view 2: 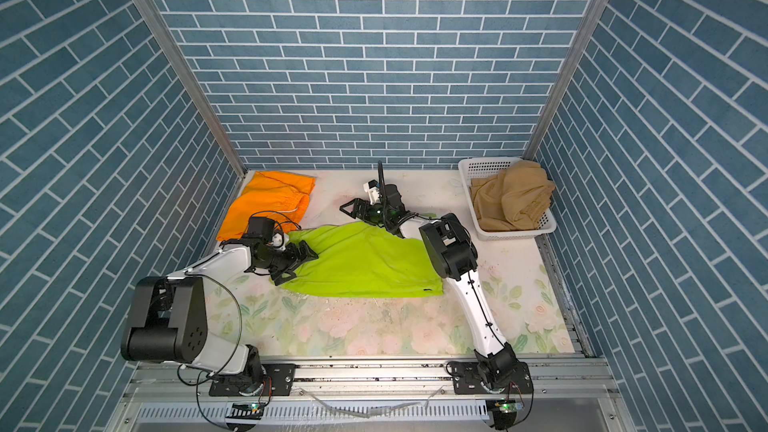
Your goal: Fold and stack the shorts
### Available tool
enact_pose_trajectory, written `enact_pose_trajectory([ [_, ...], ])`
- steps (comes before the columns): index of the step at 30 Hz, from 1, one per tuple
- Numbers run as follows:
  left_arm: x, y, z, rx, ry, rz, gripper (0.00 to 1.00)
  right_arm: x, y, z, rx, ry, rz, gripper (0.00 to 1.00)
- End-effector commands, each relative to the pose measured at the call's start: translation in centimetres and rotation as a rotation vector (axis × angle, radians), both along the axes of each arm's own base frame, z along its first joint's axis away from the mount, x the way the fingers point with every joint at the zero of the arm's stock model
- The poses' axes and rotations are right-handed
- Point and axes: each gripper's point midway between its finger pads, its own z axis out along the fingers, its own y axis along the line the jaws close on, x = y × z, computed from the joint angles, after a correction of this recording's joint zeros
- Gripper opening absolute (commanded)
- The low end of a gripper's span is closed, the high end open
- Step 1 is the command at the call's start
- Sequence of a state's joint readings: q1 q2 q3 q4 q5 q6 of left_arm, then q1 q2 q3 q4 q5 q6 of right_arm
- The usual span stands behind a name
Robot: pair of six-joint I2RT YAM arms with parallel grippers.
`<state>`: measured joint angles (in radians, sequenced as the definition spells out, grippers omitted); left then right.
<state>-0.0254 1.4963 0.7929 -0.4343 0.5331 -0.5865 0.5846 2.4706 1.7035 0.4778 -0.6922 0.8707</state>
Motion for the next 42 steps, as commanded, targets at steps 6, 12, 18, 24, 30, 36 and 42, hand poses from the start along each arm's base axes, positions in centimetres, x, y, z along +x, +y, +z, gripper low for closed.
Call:
enact_pose_trajectory([
  [6, 1.9, 1.5, 5.5, 0.114, -0.105, -0.054, 1.00, -0.8, -4.1, 9.2, -0.026, -0.114, -0.040, 0.99],
  [12, 3.2, 1.0, 6.0, 0.068, -0.112, -0.041, 1.00, -8.0, -5.9, 12.5, 0.035, -0.141, -0.054, 0.99],
  [18, 4.1, 0.7, 4.6, 0.046, -0.076, -0.036, 1.00, -16.8, -3.9, 7.5, -0.042, -0.094, 0.038, 0.99],
  [24, 3.7, 0.8, 3.0, 0.040, -0.040, -0.035, 1.00, -22.7, -2.0, 2.0, -0.171, -0.075, 0.139, 0.99],
  [30, 3.2, 1.1, 1.8, 0.049, -0.016, -0.036, 1.00, -25.2, -2.0, -2.0, -0.238, -0.024, 0.189, 0.99],
  [36, 3.2, 2.1, 1.0, 0.047, 0.001, -0.022, 1.00, -29.2, -4.1, -5.3, -0.354, -0.026, 0.274, 0.99],
  [42, 3.3, 2.3, -0.1, 0.049, 0.028, -0.022, 1.00, -31.6, -7.8, -7.0, -0.438, -0.037, 0.300, 0.99],
])
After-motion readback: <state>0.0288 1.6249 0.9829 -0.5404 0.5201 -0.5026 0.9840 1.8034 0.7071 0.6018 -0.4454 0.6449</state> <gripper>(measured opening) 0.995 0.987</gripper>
